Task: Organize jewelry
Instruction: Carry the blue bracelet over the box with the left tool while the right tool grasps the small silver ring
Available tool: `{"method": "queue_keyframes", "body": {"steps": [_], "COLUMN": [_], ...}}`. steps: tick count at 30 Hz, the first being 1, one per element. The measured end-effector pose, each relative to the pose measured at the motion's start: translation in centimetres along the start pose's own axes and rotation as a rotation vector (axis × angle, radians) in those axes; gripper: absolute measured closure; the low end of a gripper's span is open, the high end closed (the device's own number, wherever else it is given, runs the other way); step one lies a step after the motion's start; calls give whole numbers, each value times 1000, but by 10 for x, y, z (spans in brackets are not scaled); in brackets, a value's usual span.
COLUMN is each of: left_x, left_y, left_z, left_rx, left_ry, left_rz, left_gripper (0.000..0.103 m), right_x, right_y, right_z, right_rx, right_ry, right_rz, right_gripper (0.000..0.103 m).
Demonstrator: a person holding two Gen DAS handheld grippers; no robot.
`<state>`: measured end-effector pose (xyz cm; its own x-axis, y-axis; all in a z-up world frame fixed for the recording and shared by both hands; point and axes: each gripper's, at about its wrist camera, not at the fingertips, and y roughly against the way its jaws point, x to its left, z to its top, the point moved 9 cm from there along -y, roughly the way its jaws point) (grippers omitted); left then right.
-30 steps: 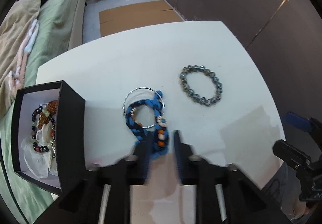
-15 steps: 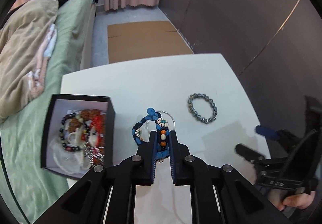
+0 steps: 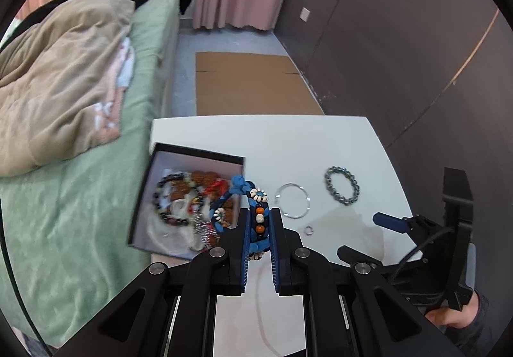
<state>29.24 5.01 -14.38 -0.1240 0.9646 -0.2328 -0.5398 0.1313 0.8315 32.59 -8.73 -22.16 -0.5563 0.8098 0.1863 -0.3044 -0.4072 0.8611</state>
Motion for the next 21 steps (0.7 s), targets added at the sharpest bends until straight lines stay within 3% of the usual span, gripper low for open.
{"method": "queue_keyframes", "body": {"steps": [4, 10, 13, 15, 21], "left_x": [19, 43, 52, 57, 69], "left_y": [10, 19, 22, 22, 22], "left_z": [-2, -6, -8, -10, -14], "left_rx": [-14, -26, -30, -31, -31], "left_ry": [28, 63, 81, 92, 113], "left_rz": [13, 24, 25, 24, 24], "left_gripper": [91, 91, 91, 91, 91], "right_x": [10, 19, 22, 25, 30], "right_y": [-13, -27, -31, -39, -48], "right_z": [5, 12, 14, 11, 8], "right_rx": [10, 18, 23, 70, 94], "right_ry": [-2, 84, 120, 126, 183], "right_rz": [34, -53, -68, -35, -50], "right_gripper": [12, 14, 35, 60, 62]}}
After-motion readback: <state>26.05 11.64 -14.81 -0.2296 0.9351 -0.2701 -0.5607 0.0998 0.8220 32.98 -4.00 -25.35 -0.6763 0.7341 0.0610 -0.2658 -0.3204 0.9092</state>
